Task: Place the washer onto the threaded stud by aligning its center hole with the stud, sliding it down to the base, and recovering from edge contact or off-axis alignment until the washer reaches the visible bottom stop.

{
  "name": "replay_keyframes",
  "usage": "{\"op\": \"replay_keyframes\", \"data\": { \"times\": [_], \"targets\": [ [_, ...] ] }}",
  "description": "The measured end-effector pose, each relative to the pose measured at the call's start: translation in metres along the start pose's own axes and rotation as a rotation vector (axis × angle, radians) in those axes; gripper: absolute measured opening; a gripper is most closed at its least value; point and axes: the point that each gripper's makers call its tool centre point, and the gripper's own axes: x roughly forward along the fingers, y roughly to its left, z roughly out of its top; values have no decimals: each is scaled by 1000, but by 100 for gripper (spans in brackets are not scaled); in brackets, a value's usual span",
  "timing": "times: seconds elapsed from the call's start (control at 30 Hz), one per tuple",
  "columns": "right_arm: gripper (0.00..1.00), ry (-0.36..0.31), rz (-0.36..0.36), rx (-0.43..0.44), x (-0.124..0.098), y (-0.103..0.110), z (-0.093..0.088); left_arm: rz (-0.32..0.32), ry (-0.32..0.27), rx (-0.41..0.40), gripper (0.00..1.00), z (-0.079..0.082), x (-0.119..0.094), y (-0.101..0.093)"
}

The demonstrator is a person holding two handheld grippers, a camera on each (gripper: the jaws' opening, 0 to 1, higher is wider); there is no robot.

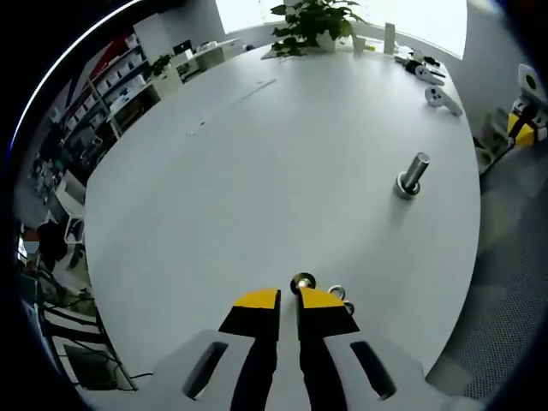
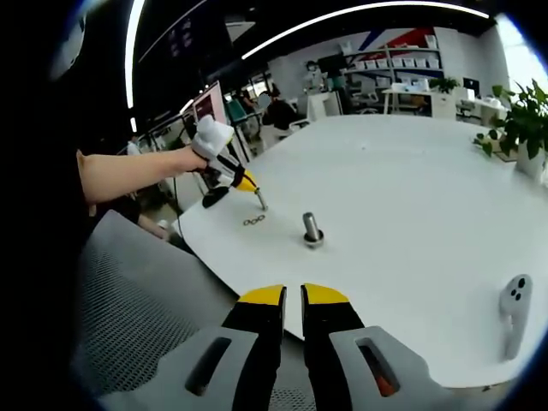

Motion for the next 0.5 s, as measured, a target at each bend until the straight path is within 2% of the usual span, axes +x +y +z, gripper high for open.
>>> {"op": "replay_keyframes", "data": {
  "times": [0.17,0.23,0.4,0.47,0.5],
  "targets": [
    [10,0,0,0,0,0,0,20,-52,-2,4,15,-9,3],
    [10,0,1,1,0,0,0,10,-64,-15,0,18,-10,1],
    [10,0,1,2,0,0,0,14,-82,-40,0,16,-2,-3],
    [10,1,2,2,0,0,0,-3,-71,-70,0,10,5,-6],
    [10,2,2,1,0,1,0,0,-103,-86,0,14,2,-5]
  ]
}}
